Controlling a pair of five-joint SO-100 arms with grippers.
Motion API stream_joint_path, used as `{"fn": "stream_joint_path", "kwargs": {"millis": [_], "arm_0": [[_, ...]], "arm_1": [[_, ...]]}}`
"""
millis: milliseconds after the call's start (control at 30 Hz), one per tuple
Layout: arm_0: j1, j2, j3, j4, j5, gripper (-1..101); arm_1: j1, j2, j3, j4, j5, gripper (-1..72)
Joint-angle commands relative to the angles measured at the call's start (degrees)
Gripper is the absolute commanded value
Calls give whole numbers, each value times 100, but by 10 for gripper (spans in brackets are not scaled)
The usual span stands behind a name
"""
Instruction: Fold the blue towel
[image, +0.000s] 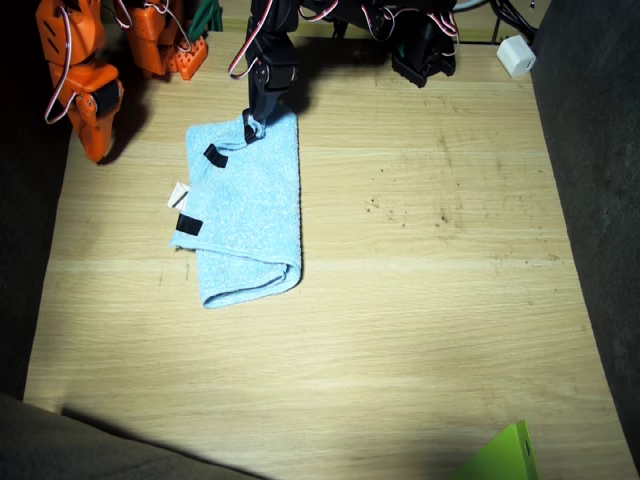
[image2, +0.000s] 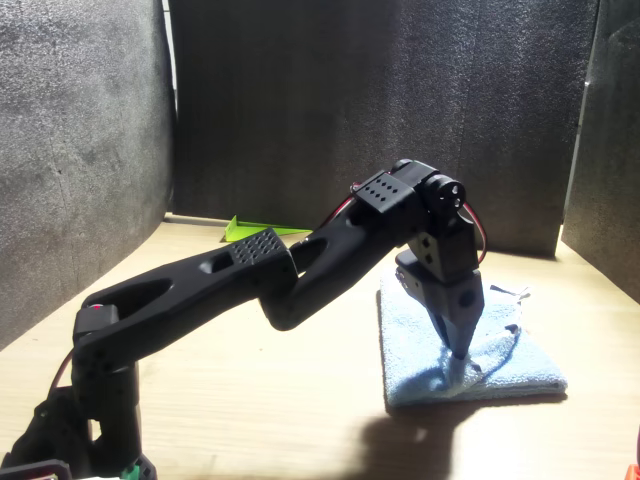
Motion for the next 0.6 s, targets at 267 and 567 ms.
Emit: {"fn": "stream_joint_path", "kwargs": {"millis": [267, 567], "arm_0": [[-703, 879, -132, 53, 747, 485], [-53, 1116, -536, -9, 606, 417]], "arm_1": [[44, 9, -167, 105, 79, -1], [26, 26, -158, 114, 105, -1]]}}
